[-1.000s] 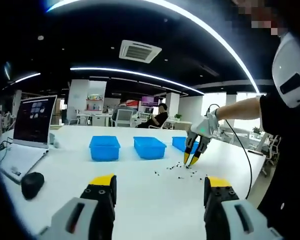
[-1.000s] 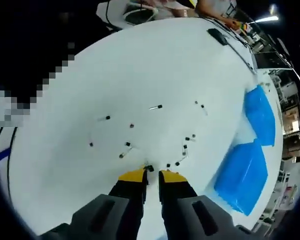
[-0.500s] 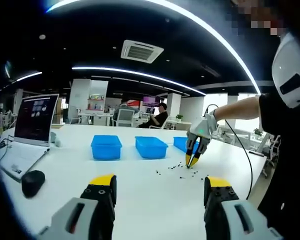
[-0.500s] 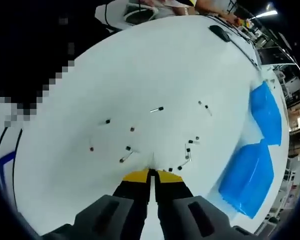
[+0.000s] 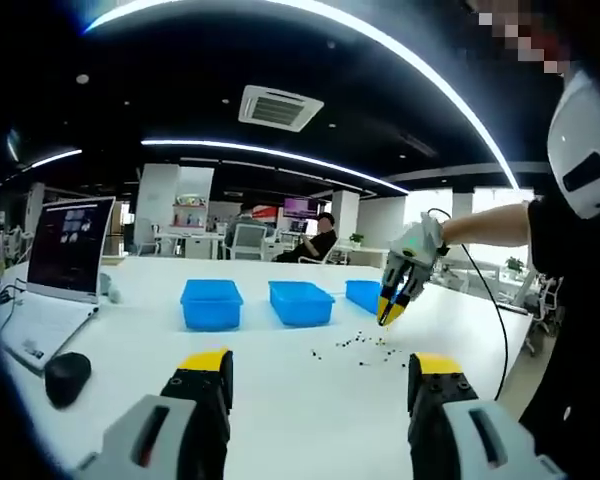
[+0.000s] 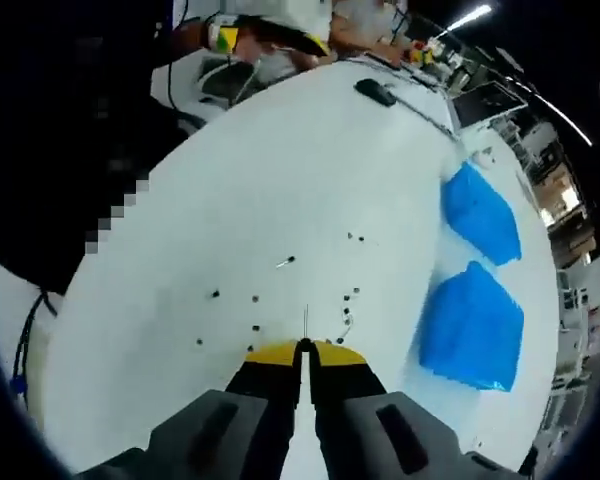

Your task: Pick up the resistors one by one and place each resistor into its matching bin, sorting the parts by color and model until every resistor is separated into the correct bin for its type

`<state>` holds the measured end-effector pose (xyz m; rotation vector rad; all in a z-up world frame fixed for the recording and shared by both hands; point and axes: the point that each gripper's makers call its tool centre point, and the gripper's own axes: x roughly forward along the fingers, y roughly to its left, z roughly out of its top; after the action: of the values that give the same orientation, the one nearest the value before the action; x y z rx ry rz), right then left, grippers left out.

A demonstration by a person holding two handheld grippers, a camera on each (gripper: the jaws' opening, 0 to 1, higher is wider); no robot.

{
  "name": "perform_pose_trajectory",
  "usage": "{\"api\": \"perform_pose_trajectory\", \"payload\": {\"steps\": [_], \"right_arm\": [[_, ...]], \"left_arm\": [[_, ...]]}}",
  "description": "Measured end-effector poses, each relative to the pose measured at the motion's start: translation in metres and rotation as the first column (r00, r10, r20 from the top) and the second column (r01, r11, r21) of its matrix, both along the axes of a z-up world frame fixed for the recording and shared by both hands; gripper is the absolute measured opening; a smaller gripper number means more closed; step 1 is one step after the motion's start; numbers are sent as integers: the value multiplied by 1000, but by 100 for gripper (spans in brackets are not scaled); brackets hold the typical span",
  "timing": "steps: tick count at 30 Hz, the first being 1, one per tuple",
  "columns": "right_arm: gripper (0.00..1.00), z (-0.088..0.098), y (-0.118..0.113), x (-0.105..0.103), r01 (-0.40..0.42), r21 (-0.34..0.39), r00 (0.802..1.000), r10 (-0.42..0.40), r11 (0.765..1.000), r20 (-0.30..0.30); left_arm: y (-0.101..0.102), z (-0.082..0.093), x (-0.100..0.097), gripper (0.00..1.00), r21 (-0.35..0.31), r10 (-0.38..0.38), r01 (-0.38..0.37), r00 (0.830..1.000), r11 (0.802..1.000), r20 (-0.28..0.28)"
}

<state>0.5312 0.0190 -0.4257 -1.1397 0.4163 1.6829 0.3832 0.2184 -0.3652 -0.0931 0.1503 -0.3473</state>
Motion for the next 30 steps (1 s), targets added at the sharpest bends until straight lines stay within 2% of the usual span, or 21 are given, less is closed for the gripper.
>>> {"api": "perform_pose_trajectory", "payload": {"steps": [2, 4, 7, 8, 10, 11, 13, 14, 16, 18, 20, 21, 22, 23, 24, 26, 30], "right_arm": [[6, 17, -1, -11, 96, 125, 994, -88, 988, -66], [7, 31, -5, -23, 169, 221, 982, -145, 961, -118], [7, 46, -15, -36, 264, 334, 962, -221, 905, -164], [7, 51, -19, -38, 309, 374, 949, -255, 875, -187], [6, 62, -26, -42, 394, 457, 918, -317, 797, -237], [6, 70, -30, -44, 446, 509, 895, -350, 736, -278], [6, 77, -37, -50, 502, 571, 865, -389, 649, -318], [6, 79, -40, -52, 515, 598, 855, -414, 615, -312], [7, 86, -43, -66, 548, 641, 834, -413, 537, -367], [7, 94, -47, -74, 573, 698, 808, -438, 430, -393], [6, 97, -49, -82, 590, 718, 789, -449, 368, -419], [6, 97, -51, -83, 592, 736, 774, -485, 328, -407], [6, 98, -51, -84, 594, 739, 770, -490, 318, -408], [6, 103, -49, -88, 611, 749, 752, -485, 257, -447], [6, 106, -47, -88, 614, 753, 745, -491, 237, -452], [6, 110, -43, -88, 614, 758, 741, -491, 220, -458], [6, 115, -24, -80, 608, 757, 750, -484, 240, -450]], "left_arm": [[0, 2, 1, 72, 1, -2, 2, 1000, 1000, 7], [-1, 4, 2, 72, 1, -5, 5, 1000, 1000, 13], [-2, 5, 5, 72, 1, -7, 7, 1000, 1000, 18], [-3, 6, 6, 72, 3, -12, 12, 1000, 1000, 20], [-6, 9, 7, 72, 3, -19, 19, 999, 1000, 28], [-7, 10, 8, 72, 3, -22, 22, 999, 1000, 32], [-9, 11, 10, 72, 7, -29, 29, 999, 1000, 38], [-9, 12, 10, 72, 9, -31, 30, 999, 999, 40], [-10, 13, 10, 72, 15, -37, 37, 998, 999, 45], [-12, 14, 9, 72, 18, -41, 40, 998, 999, 52], [-11, 13, 9, 72, 20, -37, 36, 998, 999, 50], [-11, 13, 8, 72, 20, -34, 33, 998, 999, 49], [-10, 13, 8, 72, 18, -31, 30, 998, 999, 49], [-9, 13, 7, 72, 16, -27, 27, 998, 1000, 48], [-8, 13, 6, 72, 15, -25, 24, 998, 1000, 49], [-7, 14, 5, 72, 12, -21, 20, 998, 1000, 51], [-3, 16, 0, 72, 12, -16, 16, 998, 1000, 60]]}}
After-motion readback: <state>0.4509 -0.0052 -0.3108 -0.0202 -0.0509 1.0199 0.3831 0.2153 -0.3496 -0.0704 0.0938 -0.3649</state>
